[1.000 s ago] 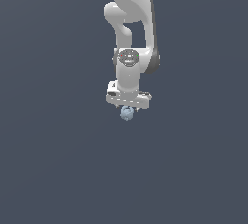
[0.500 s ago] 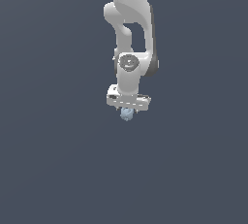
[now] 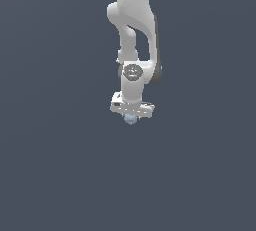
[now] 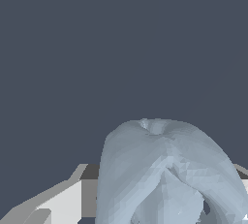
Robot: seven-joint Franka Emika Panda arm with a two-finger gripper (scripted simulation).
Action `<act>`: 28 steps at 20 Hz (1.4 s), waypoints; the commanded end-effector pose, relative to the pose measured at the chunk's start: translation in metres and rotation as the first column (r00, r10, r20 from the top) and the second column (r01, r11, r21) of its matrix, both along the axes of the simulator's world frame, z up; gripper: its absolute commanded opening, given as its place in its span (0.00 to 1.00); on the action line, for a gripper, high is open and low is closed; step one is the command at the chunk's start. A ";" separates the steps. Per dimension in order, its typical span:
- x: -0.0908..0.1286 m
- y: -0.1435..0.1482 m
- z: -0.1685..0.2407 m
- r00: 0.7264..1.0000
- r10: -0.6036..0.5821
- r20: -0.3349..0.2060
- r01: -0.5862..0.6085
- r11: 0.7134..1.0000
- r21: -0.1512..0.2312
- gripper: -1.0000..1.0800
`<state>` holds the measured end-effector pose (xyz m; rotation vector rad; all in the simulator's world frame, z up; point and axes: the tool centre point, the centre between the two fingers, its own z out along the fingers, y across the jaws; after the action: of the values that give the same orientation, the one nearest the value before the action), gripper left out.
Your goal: Pick up the object and move it to a goal position.
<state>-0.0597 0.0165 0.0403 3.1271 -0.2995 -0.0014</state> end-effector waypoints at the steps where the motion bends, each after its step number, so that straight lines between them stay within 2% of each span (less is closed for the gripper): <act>1: 0.000 0.000 -0.001 1.000 0.000 0.001 0.000 1.000 0.000 0.00; 16: 0.006 0.001 0.008 1.000 0.000 0.001 0.000 1.000 0.000 0.00; 21: 0.021 0.001 0.026 1.000 0.000 0.001 0.000 1.000 0.000 0.00; 28: 0.053 0.002 0.065 1.000 0.000 0.001 0.000 1.000 0.000 0.00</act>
<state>-0.0137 0.0184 0.0966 3.1273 -0.2995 0.0004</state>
